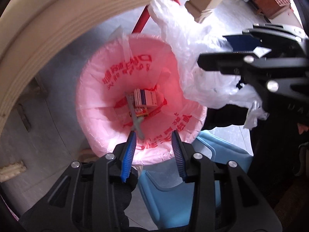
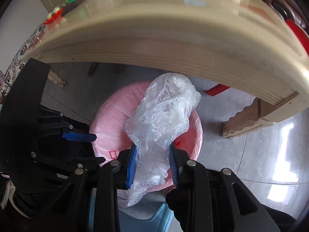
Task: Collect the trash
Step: 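Open both tools to drop the plush toy and plastic bag into the bin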
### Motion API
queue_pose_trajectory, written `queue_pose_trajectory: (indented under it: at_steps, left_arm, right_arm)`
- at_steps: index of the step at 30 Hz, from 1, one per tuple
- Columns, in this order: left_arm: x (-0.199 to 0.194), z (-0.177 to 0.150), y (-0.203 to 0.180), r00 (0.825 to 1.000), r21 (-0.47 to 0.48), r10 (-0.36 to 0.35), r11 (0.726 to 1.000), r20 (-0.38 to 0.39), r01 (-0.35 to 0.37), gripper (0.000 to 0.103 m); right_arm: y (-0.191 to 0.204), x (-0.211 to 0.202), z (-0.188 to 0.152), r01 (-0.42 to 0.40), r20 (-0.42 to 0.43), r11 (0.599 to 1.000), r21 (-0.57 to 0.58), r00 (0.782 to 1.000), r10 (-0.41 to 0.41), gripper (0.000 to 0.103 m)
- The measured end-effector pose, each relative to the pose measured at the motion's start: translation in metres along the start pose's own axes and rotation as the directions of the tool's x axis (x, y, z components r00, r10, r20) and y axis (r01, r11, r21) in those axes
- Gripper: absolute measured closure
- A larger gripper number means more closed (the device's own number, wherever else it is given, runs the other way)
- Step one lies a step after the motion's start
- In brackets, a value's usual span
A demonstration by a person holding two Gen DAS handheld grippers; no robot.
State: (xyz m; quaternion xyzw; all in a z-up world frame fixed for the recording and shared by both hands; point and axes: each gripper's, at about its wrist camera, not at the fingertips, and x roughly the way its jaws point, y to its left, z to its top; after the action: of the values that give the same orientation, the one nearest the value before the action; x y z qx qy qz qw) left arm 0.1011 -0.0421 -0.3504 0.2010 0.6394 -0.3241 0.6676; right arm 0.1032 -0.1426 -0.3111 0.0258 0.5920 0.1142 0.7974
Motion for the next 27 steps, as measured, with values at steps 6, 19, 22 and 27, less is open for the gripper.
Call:
queue_pose_trajectory:
  at_steps: [6,19,22,27]
  left_arm:
    - [0.012,0.003,0.015,1.0,-0.043,0.003,0.999,-0.02,-0.004,0.065]
    - [0.015,0.006,0.026,1.0,-0.079,0.008,0.997,-0.026,-0.01,0.061]
    - [0.013,0.006,0.026,1.0,-0.083,0.014,0.996,-0.018,-0.015,0.057]
    - [0.012,0.007,0.028,1.0,-0.092,0.016,0.996,-0.016,-0.017,0.056]
  right_arm:
    - [0.004,0.043,0.001,-0.019,-0.093,0.999,-0.045,0.996,0.015,0.073]
    - [0.006,0.069,-0.002,-0.04,-0.133,0.998,-0.038,0.99,0.035,0.042]
    - [0.002,0.068,-0.002,-0.048,-0.134,0.999,-0.024,0.99,0.044,0.042]
    - [-0.001,0.066,-0.001,-0.052,-0.13,0.999,-0.013,0.99,0.05,0.042]
